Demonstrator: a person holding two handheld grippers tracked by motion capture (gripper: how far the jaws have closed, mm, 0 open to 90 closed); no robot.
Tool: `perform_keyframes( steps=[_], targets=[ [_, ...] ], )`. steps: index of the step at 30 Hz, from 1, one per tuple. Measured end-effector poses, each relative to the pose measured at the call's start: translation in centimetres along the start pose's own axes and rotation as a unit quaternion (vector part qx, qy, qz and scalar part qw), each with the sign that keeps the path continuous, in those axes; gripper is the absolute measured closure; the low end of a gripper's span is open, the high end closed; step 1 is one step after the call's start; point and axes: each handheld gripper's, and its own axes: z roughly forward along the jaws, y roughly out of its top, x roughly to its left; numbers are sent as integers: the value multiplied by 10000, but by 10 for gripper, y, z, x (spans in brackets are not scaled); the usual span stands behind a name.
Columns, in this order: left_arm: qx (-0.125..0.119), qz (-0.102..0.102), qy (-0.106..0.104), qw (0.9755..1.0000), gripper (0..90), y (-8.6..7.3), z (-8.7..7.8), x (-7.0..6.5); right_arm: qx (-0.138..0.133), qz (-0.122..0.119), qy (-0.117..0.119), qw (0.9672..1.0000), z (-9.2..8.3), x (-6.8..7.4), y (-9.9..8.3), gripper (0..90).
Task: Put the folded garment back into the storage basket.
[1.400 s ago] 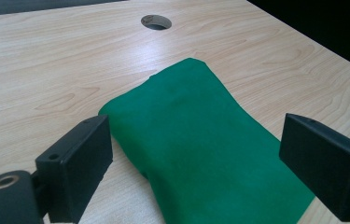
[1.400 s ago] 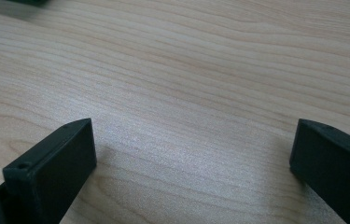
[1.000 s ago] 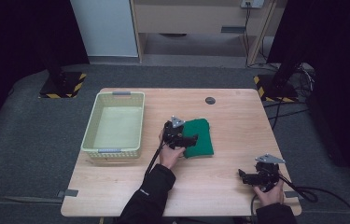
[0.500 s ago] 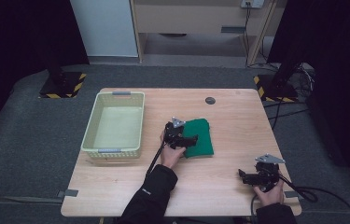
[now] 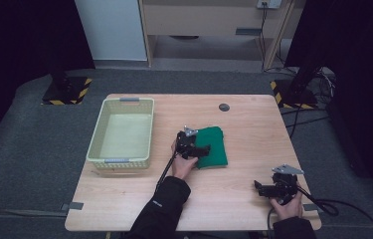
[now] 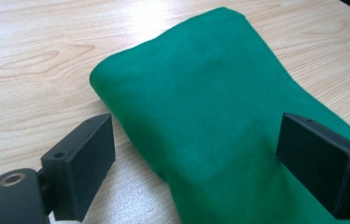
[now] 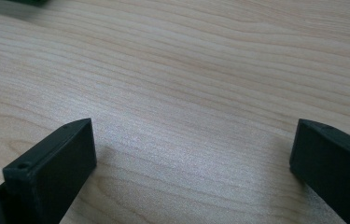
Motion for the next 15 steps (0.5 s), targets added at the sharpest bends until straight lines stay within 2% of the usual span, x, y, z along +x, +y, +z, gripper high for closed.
perform_keyframes(
  steps=[4,7,12,15],
  targets=[
    [25,34,-5,10000,111,0,2,-1,1,-2,0,10000,0,0,0,4],
    [130,19,-5,9999,110,2,6,-2,0,-3,1,10000,0,0,0,4],
    [237,-206,-40,9995,111,3,9,1,1,-4,1,10000,0,0,0,4],
    [259,-128,35,9996,118,4,10,-1,1,-6,4,10000,0,0,0,4]
  ],
)
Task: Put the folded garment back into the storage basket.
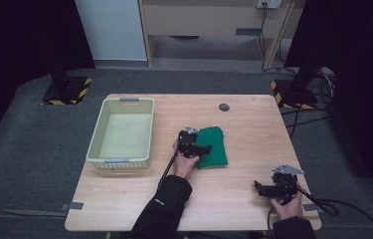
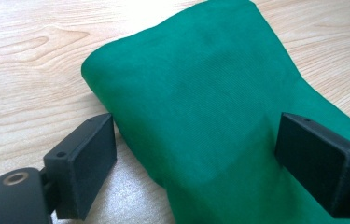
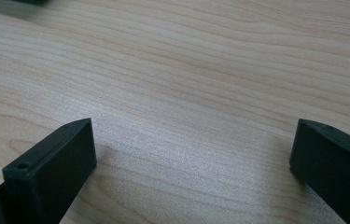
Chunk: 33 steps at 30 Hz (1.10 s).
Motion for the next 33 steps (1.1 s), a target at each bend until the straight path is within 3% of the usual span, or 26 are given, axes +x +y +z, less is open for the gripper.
perform_keyframes(
  steps=[8,11,16,18,23,27,33],
  targets=[
    [37,186,286,9994,202,0,0,-6,-2,-9,3,10000,0,0,0,4],
    [12,249,334,9991,306,-1,0,-9,-2,-9,2,10000,0,0,0,4],
    [-60,110,432,9990,463,-3,-1,-12,-3,-10,3,10000,0,0,0,4],
    [-96,-16,405,9991,528,-3,-1,-13,-3,-13,5,10000,0,0,0,4],
    [-185,-106,323,9993,587,-4,-3,-12,-4,-20,10,10000,0,0,0,4],
    [-292,-217,137,9992,625,-5,-7,-9,-5,-22,12,10000,0,0,0,4],
    [-446,-93,-68,9989,645,3,-21,-12,-5,-23,13,10000,0,0,0,4]
  ],
)
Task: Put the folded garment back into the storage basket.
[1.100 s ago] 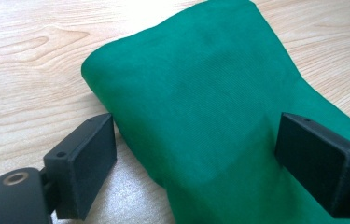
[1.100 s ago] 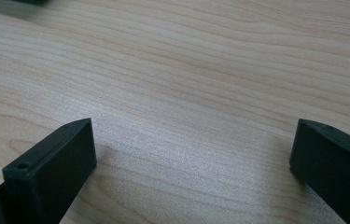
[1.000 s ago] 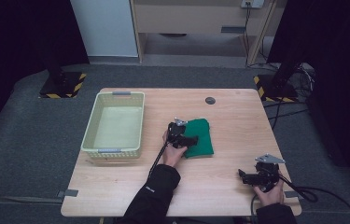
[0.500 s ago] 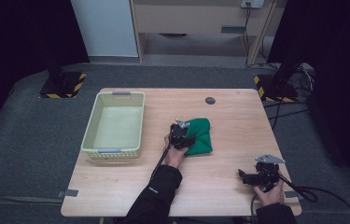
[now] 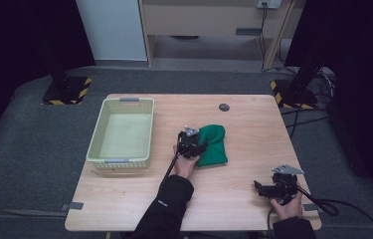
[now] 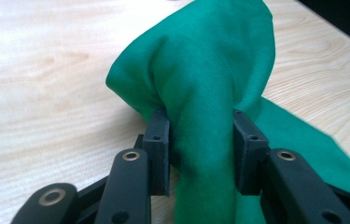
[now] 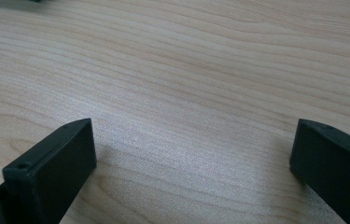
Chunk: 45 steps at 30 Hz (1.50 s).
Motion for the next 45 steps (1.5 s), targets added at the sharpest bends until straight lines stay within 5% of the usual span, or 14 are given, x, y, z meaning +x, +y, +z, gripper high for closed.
perform_keyframes(
  steps=[12,32,45],
  targets=[
    [-313,-61,-430,9986,649,18,-32,0,0,-2,2,10000,0,0,0,4],
    [-774,251,-607,9948,647,42,-82,-9,-1,-7,2,10000,0,0,0,4],
    [-845,350,-628,9938,646,47,-100,-8,-3,-11,1,10000,0,0,0,4]
  ],
)
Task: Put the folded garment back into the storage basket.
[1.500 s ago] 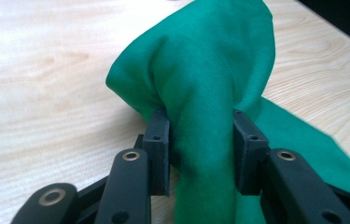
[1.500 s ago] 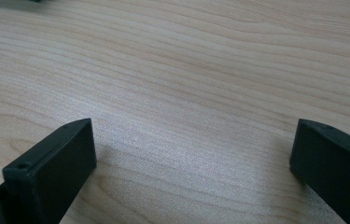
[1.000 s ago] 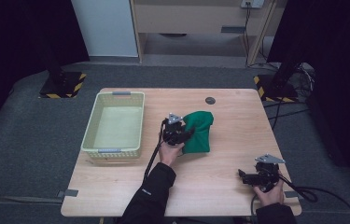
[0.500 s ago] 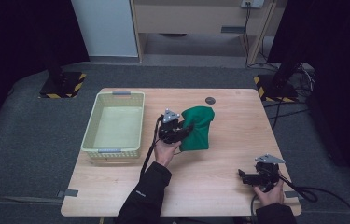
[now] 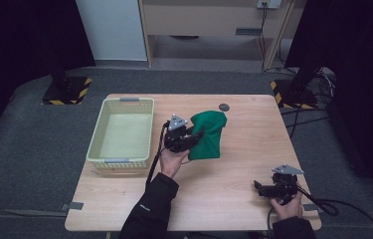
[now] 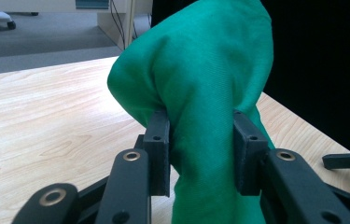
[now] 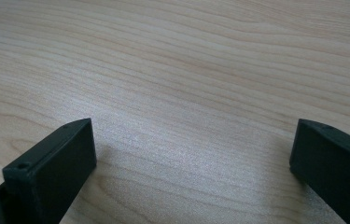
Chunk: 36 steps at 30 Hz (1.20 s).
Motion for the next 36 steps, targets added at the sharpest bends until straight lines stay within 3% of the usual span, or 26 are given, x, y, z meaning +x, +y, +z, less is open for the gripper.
perform_keyframes(
  steps=[20,36],
  targets=[
    [-153,167,116,9997,645,12,-27,2,-2,-5,-1,10000,0,0,0,4],
    [-203,141,303,9992,645,11,-44,16,-1,3,0,10000,0,0,0,4]
  ],
)
